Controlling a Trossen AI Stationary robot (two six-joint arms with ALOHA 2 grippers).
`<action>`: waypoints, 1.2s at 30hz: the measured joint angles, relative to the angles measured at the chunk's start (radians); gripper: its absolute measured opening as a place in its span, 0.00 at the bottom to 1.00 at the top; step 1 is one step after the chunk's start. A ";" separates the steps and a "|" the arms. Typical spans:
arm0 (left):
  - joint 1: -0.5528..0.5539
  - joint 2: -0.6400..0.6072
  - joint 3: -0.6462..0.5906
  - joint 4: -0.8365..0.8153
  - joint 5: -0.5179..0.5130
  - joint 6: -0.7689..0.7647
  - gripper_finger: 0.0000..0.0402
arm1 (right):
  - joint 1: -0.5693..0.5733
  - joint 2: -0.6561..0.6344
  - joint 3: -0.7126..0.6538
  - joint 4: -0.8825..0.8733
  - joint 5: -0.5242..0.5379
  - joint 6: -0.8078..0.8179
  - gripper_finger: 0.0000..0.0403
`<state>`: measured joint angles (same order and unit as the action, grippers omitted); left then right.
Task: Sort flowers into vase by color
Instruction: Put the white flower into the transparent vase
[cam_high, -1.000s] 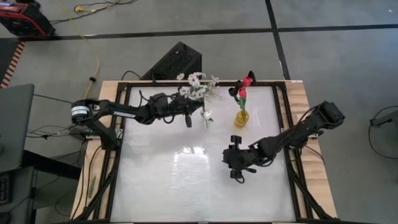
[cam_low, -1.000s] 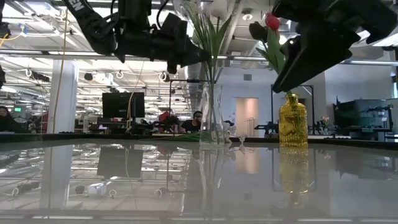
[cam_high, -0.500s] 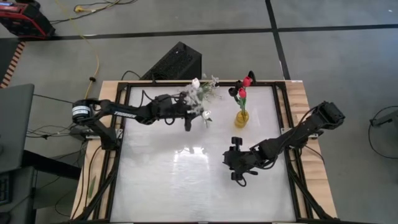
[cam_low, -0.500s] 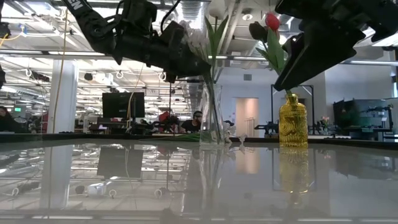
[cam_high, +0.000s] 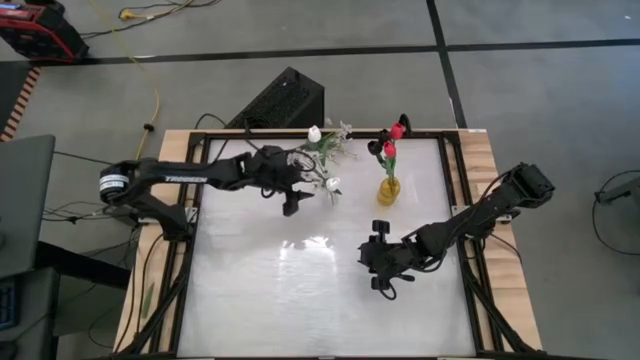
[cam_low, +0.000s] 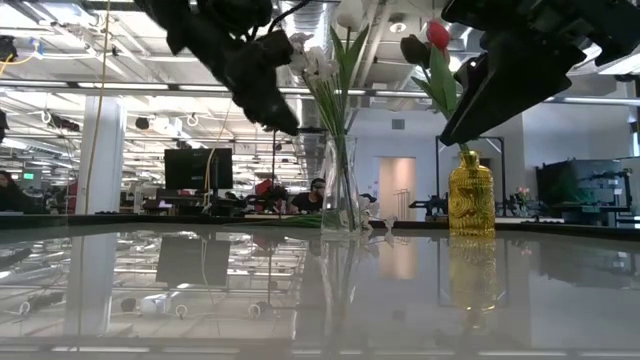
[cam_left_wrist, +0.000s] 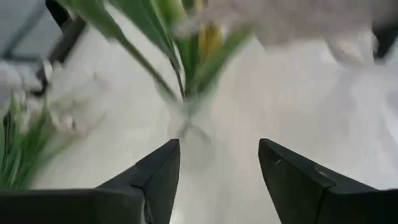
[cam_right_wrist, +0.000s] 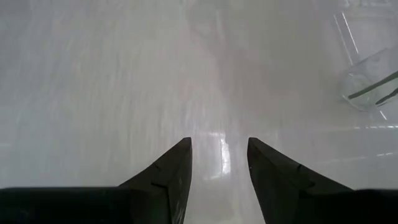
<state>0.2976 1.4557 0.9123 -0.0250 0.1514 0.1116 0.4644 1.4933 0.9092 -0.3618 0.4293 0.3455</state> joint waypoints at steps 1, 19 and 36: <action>-0.001 -0.007 0.031 -0.088 -0.002 0.016 0.52 | 0.000 0.000 0.000 0.000 0.000 0.004 0.45; -0.011 -0.195 0.317 -0.941 -0.203 0.028 0.54 | 0.042 0.000 0.000 -0.002 -0.003 0.031 0.45; 0.463 -0.110 0.307 -0.594 -0.275 0.369 0.54 | 0.049 0.000 0.000 0.005 0.016 0.047 0.45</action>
<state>0.7607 1.3458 1.2198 -0.6194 -0.1234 0.4808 0.5133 1.4937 0.9092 -0.3573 0.4449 0.3927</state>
